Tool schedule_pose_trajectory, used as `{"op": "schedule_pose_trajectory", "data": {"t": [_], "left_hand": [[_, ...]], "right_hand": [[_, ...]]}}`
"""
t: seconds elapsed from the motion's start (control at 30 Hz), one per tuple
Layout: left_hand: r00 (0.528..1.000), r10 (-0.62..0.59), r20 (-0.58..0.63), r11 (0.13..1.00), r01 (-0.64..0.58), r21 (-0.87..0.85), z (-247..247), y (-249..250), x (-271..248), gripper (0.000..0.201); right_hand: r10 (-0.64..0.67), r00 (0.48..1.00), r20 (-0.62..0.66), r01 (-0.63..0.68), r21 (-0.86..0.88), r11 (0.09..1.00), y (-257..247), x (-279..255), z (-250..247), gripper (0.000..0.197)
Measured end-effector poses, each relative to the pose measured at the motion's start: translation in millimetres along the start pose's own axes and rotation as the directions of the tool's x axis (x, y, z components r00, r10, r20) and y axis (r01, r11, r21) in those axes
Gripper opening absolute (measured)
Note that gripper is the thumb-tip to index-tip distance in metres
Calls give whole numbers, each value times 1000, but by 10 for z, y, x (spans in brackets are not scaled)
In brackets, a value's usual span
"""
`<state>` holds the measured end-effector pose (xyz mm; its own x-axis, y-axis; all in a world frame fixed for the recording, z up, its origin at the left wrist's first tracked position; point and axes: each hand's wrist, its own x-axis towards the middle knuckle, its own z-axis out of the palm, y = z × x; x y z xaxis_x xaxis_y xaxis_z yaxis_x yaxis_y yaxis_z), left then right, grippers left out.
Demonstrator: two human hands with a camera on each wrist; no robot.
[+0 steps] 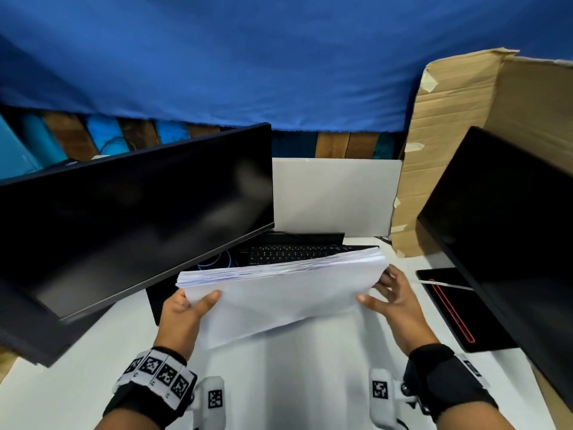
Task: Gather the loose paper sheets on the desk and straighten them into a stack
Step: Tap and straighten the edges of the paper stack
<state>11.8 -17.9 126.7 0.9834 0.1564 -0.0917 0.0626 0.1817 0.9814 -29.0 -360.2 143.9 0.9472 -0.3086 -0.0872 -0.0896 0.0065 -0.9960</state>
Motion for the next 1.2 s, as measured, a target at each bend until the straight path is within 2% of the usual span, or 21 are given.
{"op": "schedule_pose_trajectory", "data": {"t": [0.13, 0.23, 0.37, 0.47, 0.57, 0.67, 0.73, 0.83, 0.9, 0.97, 1.1, 1.2], "left_hand": [[996, -35, 77, 999, 34, 5, 49, -94, 0, 20], [995, -32, 94, 999, 32, -3, 38, -114, 10, 19], [998, -8, 69, 1000, 7, 9, 9, -102, 56, 14], [995, -29, 93, 999, 25, 48, -16, -154, 78, 15], [991, -68, 112, 991, 54, 122, -52, -365, 57, 28], [992, -83, 96, 980, 64, 187, -16, -463, 17, 28], [993, -67, 97, 981, 48, 187, 36, -395, 6, 24], [997, -8, 82, 988, -5, 156, 56, -268, 41, 26], [997, 24, 73, 987, -35, 155, 49, -224, 51, 28], [998, 28, 65, 985, -38, 168, 33, -248, 33, 27], [996, -61, 70, 971, 43, 235, 10, -400, -24, 32], [996, -83, 38, 973, 73, 217, 47, -414, -30, 31]], "right_hand": [[64, 998, -5, -63, 127, 990, 301, -14, 157, 57], [15, 998, -67, -9, 90, 996, 326, -26, 204, 24], [-64, 993, -102, 69, 48, 996, 247, -37, 214, 24], [-51, 992, -115, 54, 25, 998, 344, -58, 191, 19], [57, 995, -80, -62, -58, 996, 546, -113, 189, 20], [140, 979, -150, -158, -113, 981, 673, -115, 227, 34], [94, 983, -161, -108, -80, 991, 636, -78, 262, 26], [19, 986, -166, -17, 11, 1000, 479, -56, 277, 34], [-26, 988, -153, 32, 39, 999, 433, -74, 274, 19], [-5, 989, -148, 8, 17, 1000, 508, -96, 241, 6], [55, 989, -139, -62, -41, 997, 674, -169, 210, 38], [57, 983, -174, -68, -59, 996, 665, -140, 244, 20]]}}
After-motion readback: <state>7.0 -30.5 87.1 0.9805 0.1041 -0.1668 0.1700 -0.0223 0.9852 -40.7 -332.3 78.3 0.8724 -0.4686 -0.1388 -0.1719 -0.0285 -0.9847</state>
